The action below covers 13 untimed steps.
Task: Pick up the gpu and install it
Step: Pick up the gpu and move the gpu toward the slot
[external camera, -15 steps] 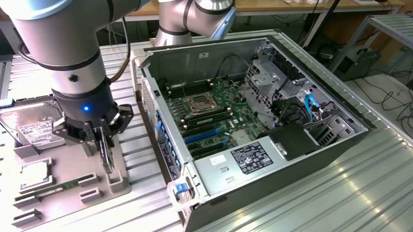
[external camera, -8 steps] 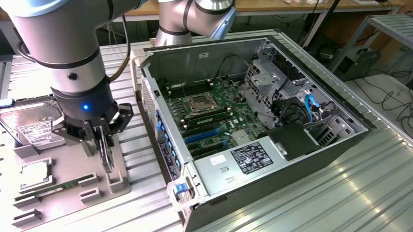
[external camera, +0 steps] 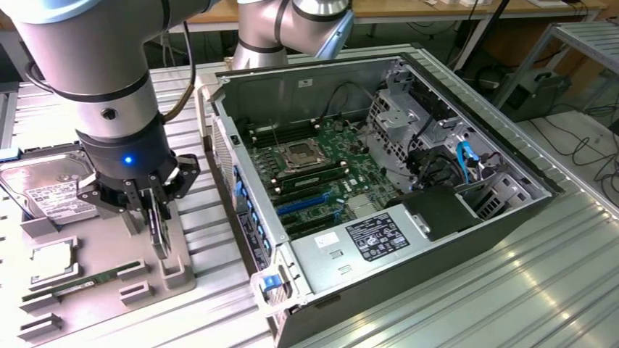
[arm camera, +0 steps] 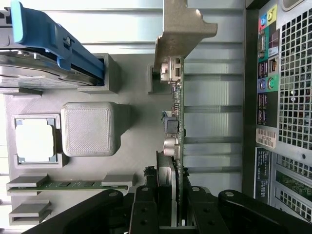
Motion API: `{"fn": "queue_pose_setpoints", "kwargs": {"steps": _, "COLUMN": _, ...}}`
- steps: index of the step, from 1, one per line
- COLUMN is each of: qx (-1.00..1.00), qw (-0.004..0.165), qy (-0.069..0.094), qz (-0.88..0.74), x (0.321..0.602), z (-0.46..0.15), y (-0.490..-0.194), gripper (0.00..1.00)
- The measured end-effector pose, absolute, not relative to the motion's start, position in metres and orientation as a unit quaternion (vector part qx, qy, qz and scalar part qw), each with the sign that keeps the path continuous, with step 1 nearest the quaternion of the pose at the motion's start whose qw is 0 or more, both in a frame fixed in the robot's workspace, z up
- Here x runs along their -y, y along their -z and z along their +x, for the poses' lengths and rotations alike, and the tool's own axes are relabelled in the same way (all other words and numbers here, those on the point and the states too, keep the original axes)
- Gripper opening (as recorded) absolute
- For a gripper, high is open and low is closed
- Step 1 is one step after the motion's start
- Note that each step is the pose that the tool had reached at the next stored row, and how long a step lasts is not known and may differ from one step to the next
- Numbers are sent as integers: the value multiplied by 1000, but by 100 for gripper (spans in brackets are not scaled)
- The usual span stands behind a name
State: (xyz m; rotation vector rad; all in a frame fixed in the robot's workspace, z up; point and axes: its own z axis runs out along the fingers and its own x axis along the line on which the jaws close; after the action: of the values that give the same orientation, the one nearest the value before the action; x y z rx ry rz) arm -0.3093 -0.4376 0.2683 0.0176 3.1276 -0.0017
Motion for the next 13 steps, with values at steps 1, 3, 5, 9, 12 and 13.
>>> {"fn": "queue_pose_setpoints", "kwargs": {"steps": 1, "qx": -1000, "qw": 7, "qy": 0, "qz": 6, "x": 438, "z": -309, "y": -268, "gripper": 28}}
{"fn": "queue_pose_setpoints", "kwargs": {"steps": 3, "qx": -1000, "qw": 7, "qy": -1, "qz": 6, "x": 438, "z": -309, "y": -269, "gripper": 28}}
{"fn": "queue_pose_setpoints", "kwargs": {"steps": 5, "qx": -1000, "qw": 7, "qy": -3, "qz": 6, "x": 438, "z": -309, "y": -269, "gripper": 28}}
{"fn": "queue_pose_setpoints", "kwargs": {"steps": 9, "qx": -1000, "qw": 7, "qy": -5, "qz": 6, "x": 438, "z": -309, "y": -271, "gripper": 28}}
{"fn": "queue_pose_setpoints", "kwargs": {"steps": 12, "qx": -1000, "qw": 7, "qy": -6, "qz": 6, "x": 438, "z": -309, "y": -274, "gripper": 28}}
{"fn": "queue_pose_setpoints", "kwargs": {"steps": 13, "qx": -1000, "qw": 7, "qy": -6, "qz": 6, "x": 438, "z": -309, "y": -275, "gripper": 28}}
